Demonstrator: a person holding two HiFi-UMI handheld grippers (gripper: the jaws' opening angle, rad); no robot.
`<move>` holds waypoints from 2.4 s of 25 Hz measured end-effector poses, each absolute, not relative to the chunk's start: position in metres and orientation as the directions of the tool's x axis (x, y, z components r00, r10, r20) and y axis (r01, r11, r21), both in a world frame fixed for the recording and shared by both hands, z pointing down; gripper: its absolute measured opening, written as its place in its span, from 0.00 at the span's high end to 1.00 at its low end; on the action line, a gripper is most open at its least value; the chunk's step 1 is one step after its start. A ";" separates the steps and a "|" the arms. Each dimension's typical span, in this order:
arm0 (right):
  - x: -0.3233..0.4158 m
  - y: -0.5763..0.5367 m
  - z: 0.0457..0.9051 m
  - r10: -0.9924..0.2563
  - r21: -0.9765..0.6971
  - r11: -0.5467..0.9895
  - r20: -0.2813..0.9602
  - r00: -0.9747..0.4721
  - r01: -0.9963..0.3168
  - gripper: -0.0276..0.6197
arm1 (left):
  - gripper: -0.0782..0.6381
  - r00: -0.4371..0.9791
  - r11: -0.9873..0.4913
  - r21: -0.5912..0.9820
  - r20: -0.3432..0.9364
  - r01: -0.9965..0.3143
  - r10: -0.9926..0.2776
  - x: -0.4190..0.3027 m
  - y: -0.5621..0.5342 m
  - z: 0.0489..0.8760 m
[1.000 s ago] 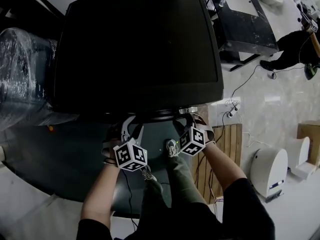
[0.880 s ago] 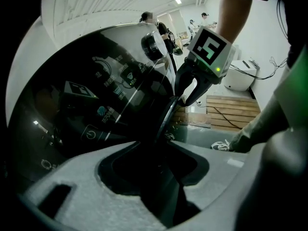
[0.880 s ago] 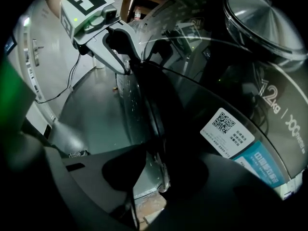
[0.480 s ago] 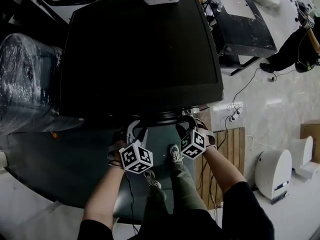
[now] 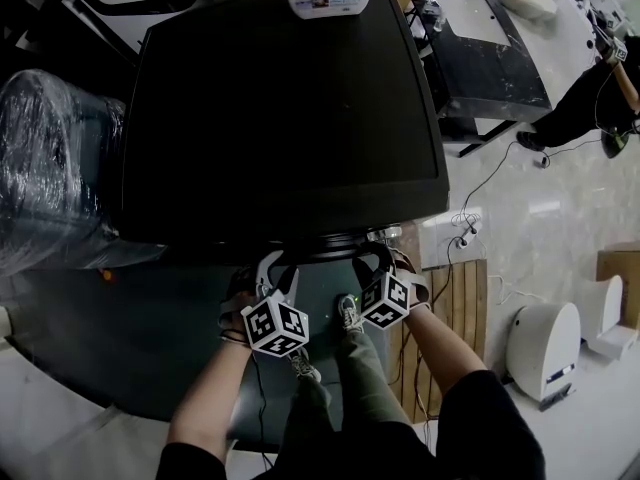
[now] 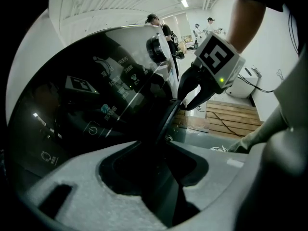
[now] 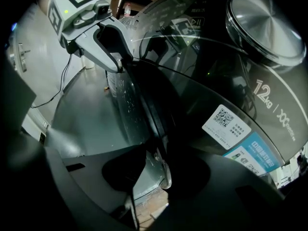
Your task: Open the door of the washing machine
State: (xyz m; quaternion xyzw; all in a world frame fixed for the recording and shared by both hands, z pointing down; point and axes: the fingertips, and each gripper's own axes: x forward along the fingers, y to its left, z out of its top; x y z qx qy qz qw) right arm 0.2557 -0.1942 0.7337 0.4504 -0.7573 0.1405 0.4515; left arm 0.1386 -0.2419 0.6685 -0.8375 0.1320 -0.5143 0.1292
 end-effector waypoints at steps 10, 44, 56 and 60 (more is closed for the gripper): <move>0.175 -0.083 0.745 -0.572 0.074 0.473 0.784 -0.242 -0.878 0.77 | 0.60 0.466 -0.922 -0.386 0.821 0.026 -0.330 0.088 -0.172 0.673; 0.000 -0.045 0.606 -0.655 -0.111 0.394 0.663 -0.363 -0.912 0.73 | 0.57 0.482 -0.563 0.188 0.761 -0.805 -0.434 -0.162 -0.090 0.668; -0.070 -0.054 0.590 -0.639 -0.097 0.480 0.643 -0.423 -0.872 0.73 | 0.57 0.359 -0.499 0.060 0.769 -0.864 -0.529 -0.274 -0.156 0.673; -0.086 -0.051 0.593 -0.623 -0.093 0.504 0.650 -0.436 -0.859 0.73 | 0.57 0.318 -0.485 0.004 0.761 -0.874 -0.565 -0.301 -0.189 0.674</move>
